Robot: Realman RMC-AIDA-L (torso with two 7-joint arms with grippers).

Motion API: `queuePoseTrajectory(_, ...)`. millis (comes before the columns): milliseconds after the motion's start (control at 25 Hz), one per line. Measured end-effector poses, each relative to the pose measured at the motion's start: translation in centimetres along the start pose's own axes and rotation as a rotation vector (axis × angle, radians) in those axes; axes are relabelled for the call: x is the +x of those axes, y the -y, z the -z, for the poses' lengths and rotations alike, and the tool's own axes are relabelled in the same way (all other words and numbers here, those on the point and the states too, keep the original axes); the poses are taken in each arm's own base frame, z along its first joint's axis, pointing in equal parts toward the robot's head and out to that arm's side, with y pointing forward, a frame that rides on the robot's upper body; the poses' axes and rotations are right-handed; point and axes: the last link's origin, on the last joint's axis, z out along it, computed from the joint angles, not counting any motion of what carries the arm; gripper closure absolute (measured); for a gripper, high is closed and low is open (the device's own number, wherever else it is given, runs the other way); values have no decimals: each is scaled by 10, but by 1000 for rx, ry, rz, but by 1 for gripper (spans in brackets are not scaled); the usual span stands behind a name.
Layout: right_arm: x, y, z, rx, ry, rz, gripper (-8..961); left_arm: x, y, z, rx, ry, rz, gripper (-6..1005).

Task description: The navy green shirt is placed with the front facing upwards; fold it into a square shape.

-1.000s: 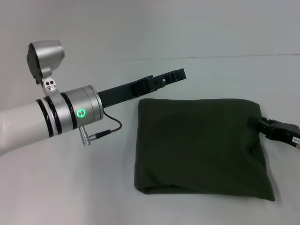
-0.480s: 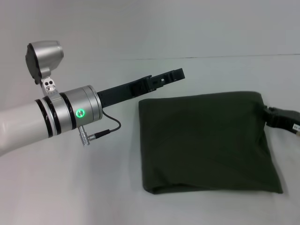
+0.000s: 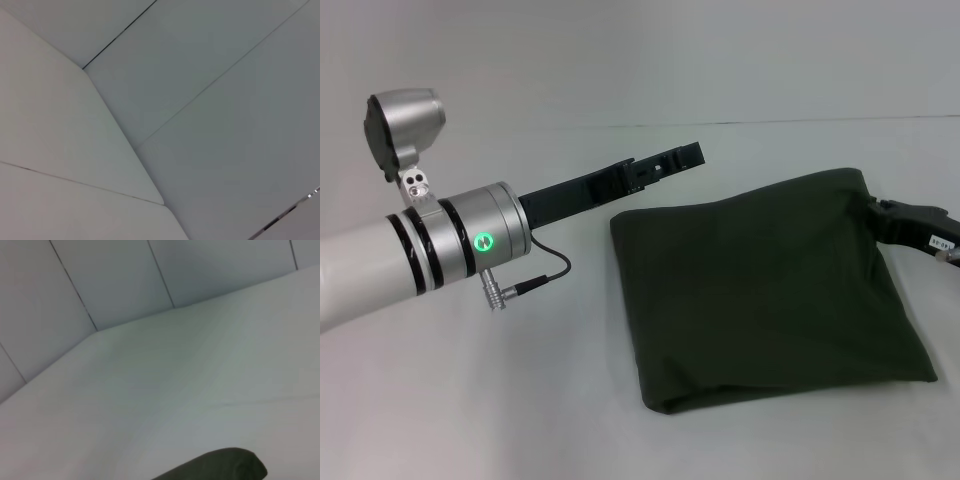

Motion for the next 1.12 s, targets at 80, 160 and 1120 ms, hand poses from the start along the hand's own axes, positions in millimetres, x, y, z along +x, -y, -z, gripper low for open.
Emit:
queuePoseTrajectory(80, -2, 0, -2, 2, 3, 1, 922, 0, 0, 0, 0, 0, 1, 74)
queuePoseTrajectory(160, -3, 2, -2, 15, 3, 5, 923, -1, 0, 0, 0, 0, 2, 75)
queuePoseTrajectory(1120, 0, 14, 21, 52, 87, 54, 618, -2, 25, 28, 127, 160, 49, 95)
